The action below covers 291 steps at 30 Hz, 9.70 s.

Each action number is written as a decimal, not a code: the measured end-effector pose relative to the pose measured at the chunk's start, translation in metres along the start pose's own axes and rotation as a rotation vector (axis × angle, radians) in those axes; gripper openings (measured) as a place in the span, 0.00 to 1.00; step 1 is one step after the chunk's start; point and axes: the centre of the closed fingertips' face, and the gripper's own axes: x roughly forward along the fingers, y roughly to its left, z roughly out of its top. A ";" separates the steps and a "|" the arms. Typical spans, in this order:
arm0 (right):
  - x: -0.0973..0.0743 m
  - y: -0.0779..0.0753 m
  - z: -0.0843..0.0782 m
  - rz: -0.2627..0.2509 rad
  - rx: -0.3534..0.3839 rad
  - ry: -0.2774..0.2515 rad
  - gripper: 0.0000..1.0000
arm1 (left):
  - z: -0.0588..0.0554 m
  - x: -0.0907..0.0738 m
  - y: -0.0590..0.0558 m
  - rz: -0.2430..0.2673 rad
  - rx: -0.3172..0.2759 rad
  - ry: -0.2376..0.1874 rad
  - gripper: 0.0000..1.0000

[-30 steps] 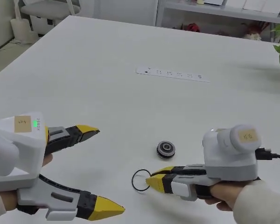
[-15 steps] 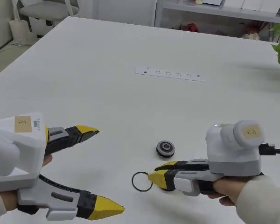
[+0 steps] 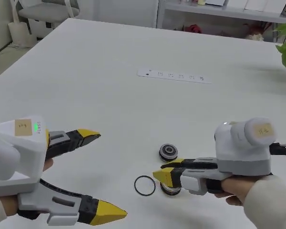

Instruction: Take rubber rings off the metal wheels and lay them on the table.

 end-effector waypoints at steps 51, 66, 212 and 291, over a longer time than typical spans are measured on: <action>-0.046 -0.002 0.061 0.008 -0.102 -0.258 0.53 | -0.001 0.001 -0.002 -0.011 -0.016 -0.001 0.98; -0.054 -0.007 0.055 -0.002 -0.167 -0.246 0.54 | 0.018 -0.003 0.002 -0.019 -0.049 -0.051 0.99; -0.018 -0.028 -0.051 0.029 -0.260 0.133 0.17 | -0.016 0.128 -0.029 -0.273 0.121 0.035 0.14; -0.025 -0.028 -0.033 0.045 0.247 0.027 0.00 | -0.016 0.124 -0.027 -0.249 0.103 -0.006 0.12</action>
